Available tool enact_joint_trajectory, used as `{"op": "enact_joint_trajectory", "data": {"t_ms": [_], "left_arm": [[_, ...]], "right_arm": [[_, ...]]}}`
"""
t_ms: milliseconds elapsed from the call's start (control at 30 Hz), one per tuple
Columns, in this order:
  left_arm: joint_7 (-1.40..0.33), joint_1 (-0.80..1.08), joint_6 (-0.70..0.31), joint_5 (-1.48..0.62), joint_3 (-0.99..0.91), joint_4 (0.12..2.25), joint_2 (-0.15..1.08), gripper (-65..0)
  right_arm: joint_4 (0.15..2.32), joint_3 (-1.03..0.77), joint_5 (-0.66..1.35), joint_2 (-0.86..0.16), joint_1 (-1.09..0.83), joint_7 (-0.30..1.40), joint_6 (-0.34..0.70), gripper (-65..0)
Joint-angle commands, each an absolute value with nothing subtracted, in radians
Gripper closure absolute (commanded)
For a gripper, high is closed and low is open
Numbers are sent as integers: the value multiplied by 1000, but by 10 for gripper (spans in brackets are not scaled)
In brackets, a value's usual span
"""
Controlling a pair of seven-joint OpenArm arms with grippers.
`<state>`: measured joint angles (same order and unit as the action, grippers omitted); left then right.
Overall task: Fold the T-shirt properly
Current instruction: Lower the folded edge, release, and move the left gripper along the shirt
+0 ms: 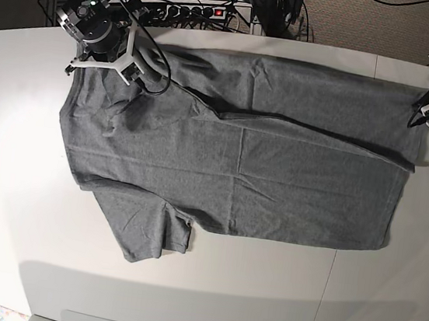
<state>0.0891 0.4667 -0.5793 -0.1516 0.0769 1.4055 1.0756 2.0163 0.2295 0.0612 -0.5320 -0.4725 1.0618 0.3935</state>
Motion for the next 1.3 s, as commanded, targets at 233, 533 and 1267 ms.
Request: {"op": "enact_joint_trajectory", "data": {"t_ms": [233,533,1267], "left_arm": [[-104,499,-598,-47,96,1398,1118,0],[-109,498,-599,-214,89,1580,1220,0],[-75,145,-468,-488,-173,1457,995,-43]], "right_arm": [[1996,253,79,-550,-503,1117,452,0],[1996,163,78,-548,-501,982,451,0],[1996,-21,148,-418,-274,817,449,0]]}}
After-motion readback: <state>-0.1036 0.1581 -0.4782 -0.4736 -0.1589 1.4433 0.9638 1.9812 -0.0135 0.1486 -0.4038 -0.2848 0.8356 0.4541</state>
